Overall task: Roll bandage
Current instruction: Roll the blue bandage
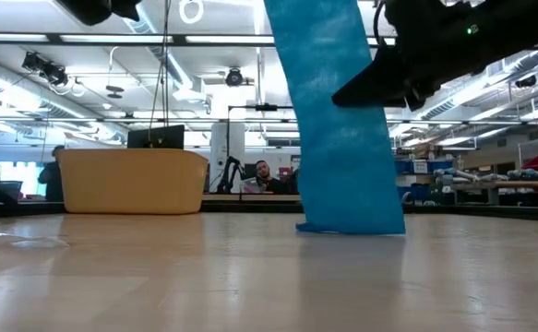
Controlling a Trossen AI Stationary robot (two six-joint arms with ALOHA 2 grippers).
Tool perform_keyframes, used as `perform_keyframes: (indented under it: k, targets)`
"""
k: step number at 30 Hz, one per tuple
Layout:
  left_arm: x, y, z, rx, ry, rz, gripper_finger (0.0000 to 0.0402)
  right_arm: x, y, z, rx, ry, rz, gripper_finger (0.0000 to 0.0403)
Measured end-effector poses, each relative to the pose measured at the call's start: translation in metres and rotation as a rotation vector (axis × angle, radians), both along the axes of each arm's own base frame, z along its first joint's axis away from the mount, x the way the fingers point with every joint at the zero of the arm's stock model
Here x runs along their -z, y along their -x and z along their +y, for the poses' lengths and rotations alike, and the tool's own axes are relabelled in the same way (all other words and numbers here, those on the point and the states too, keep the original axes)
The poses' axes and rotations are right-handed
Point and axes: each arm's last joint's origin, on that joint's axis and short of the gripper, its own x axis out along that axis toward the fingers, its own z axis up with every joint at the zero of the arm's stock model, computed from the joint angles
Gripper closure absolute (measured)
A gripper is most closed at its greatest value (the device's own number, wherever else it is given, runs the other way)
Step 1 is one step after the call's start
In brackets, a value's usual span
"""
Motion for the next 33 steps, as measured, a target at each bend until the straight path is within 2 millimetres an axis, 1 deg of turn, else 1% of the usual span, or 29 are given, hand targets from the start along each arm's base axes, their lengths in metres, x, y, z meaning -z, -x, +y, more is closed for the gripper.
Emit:
perform_keyframes:
  k: [2, 5, 9, 12, 15, 19, 22, 25, 27, 29, 33]
  targets:
    - [-0.003, 0.004, 0.004, -0.028, -0.015, 0.011, 0.0383, -0.003, 0.001, 0.003, -0.018, 0.011, -0.011, 0.0303]
    - [-0.004, 0.011, 0.010, -0.116, -0.042, 0.053, 0.0383, -0.009, 0.005, 0.008, -0.046, 0.025, -0.025, 0.0269]
    - [-0.002, 0.016, 0.018, -0.260, -0.073, 0.145, 0.0383, -0.013, 0.009, 0.014, -0.083, 0.058, -0.027, 0.0239]
    - [-0.005, 0.017, 0.022, -0.330, -0.024, 0.217, 0.0383, -0.013, 0.011, 0.019, -0.109, 0.087, -0.013, 0.0235]
    - [-0.010, 0.017, 0.026, -0.361, 0.014, 0.232, 0.0383, -0.008, 0.010, 0.024, -0.157, 0.101, 0.038, 0.0237]
    - [-0.012, 0.018, 0.030, -0.409, -0.037, 0.224, 0.0383, -0.005, 0.003, 0.035, -0.193, 0.149, 0.156, 0.0238]
    - [-0.019, 0.019, 0.036, -0.499, -0.068, 0.207, 0.0383, -0.005, -0.007, 0.043, -0.202, 0.200, 0.253, 0.0238]
    - [-0.027, 0.020, 0.042, -0.540, -0.081, 0.204, 0.0383, -0.007, -0.019, 0.049, -0.203, 0.249, 0.323, 0.0238]
    - [-0.028, 0.019, 0.045, -0.550, -0.081, 0.207, 0.0383, -0.002, -0.027, 0.047, -0.202, 0.290, 0.382, 0.0238]
    - [-0.025, 0.019, 0.046, -0.553, -0.083, 0.231, 0.0383, 0.008, -0.034, 0.041, -0.197, 0.315, 0.440, 0.0238]
    - [-0.020, 0.018, 0.046, -0.557, -0.107, 0.280, 0.0383, 0.033, -0.044, 0.017, -0.182, 0.308, 0.578, 0.0238]
